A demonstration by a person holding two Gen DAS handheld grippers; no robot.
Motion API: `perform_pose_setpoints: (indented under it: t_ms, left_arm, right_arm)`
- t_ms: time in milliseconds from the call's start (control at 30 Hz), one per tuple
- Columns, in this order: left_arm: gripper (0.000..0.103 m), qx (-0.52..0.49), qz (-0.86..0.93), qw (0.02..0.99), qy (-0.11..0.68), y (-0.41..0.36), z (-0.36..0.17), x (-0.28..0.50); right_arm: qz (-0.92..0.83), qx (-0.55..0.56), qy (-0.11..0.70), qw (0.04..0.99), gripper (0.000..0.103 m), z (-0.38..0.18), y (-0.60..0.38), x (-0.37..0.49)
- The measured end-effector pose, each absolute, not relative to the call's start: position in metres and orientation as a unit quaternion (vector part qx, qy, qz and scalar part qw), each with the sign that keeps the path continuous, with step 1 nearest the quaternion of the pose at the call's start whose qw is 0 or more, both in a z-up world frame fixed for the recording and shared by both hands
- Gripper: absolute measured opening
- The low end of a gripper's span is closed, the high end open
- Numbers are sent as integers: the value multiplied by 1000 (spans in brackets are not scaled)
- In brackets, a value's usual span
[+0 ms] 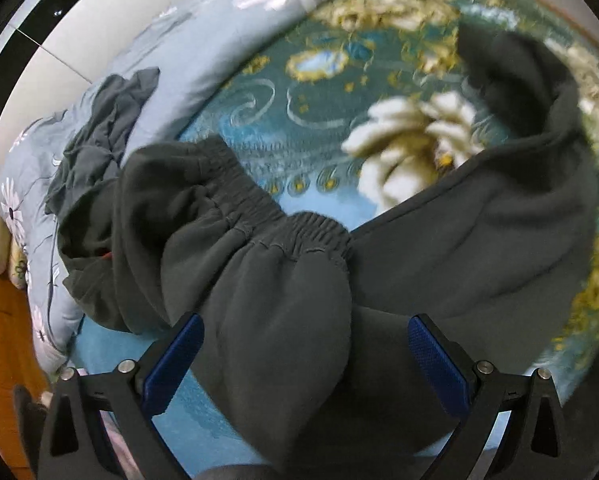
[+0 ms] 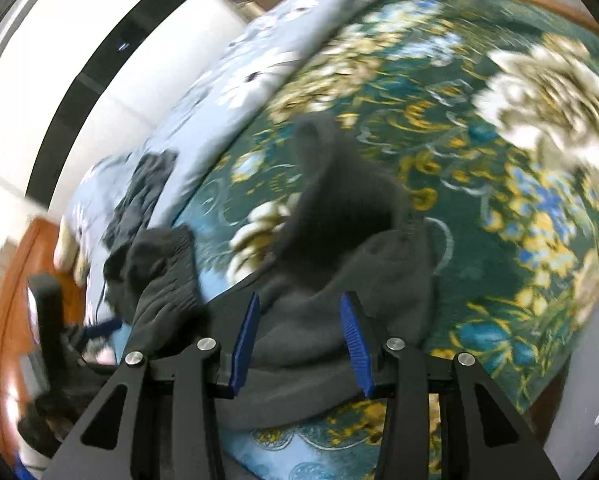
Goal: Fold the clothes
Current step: 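Grasp the elastic cuff of the dark grey sweatpants with the left tool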
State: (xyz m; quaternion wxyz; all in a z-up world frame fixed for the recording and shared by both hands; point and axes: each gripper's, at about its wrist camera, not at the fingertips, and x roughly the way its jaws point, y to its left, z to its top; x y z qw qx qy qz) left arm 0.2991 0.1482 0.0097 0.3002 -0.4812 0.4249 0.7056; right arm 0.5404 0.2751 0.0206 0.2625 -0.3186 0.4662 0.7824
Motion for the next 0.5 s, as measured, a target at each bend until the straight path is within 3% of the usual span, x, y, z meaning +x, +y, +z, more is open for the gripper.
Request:
perform_pose_setpoints:
  t_ms: [133,233,300,333,367,400,500]
  left_arm:
    - [99,-497,695,259,451,154,-12,286]
    - [77,-501,695,236,459,156,-20,278]
    - [53,-507,698,224,453,155,-22,272]
    - [49,-514,701,225,441,153,-20,268]
    - [36,-520,705,227,426,150,-16,264]
    - [29,-521,712,230,411,146,-10,261]
    - [21,-526,738,237,349,129,19,246]
  right_arm:
    - [768,-310,487,277,43,17,278,552]
    - [765,-312,489,279,43,19,277,556]
    - [764,-313,491,280,43,21,276,558]
    - [763,-313,491,280,43,21,276,559]
    - [762,-314,492,281,43,22,276,561]
    - [763,-317,490,279,43,23,274,560]
    - [766,-328,482,272,43,23,268,558]
